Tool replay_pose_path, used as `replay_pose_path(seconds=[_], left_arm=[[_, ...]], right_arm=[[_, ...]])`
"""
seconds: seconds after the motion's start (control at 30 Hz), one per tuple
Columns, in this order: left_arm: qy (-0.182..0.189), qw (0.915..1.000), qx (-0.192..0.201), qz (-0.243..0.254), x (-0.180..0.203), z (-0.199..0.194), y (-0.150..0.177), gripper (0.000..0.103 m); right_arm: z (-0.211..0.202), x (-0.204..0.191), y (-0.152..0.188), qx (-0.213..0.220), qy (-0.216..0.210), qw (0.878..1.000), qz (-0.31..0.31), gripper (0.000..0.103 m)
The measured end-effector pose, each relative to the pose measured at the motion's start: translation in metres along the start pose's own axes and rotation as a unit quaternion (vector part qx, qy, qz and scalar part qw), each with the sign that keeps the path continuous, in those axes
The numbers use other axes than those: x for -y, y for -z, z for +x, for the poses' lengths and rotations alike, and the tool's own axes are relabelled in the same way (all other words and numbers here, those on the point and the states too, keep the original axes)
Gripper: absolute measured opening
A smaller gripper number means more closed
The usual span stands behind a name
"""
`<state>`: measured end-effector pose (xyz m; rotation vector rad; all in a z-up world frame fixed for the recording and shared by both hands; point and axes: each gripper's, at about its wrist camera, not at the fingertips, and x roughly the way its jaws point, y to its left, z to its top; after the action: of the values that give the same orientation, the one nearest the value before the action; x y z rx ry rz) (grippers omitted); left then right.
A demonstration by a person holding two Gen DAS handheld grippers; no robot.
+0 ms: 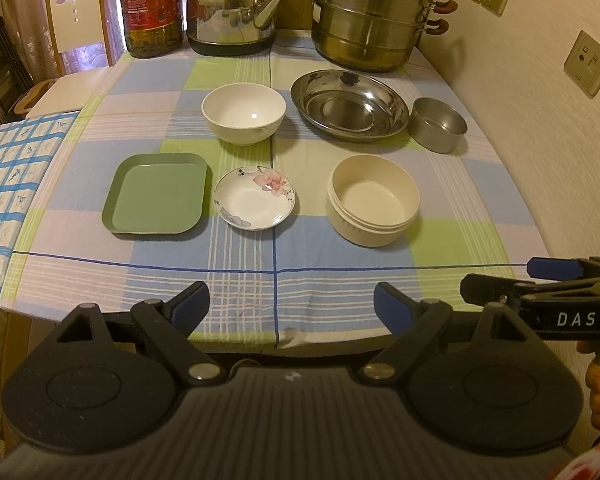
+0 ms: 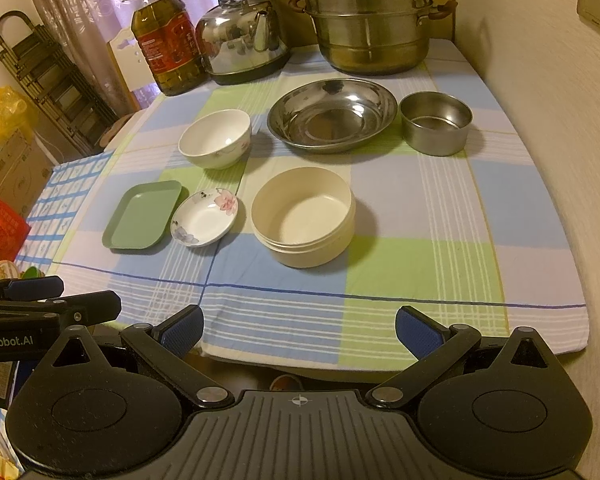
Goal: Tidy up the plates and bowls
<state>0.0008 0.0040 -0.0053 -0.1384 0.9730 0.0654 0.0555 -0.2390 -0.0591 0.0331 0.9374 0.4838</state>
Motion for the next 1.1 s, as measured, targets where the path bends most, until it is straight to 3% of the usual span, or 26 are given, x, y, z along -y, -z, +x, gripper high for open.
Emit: replay_pose_path(seconds=[1.1], left_arm=[[-0.003,1.0000,-0.002,-0.001,0.0043,0.0060,-0.0057,0.088]], right_arm=[[0.0056,0.0002,-0.0047,-0.001,-0.002,1.000,-0.002,0.102]])
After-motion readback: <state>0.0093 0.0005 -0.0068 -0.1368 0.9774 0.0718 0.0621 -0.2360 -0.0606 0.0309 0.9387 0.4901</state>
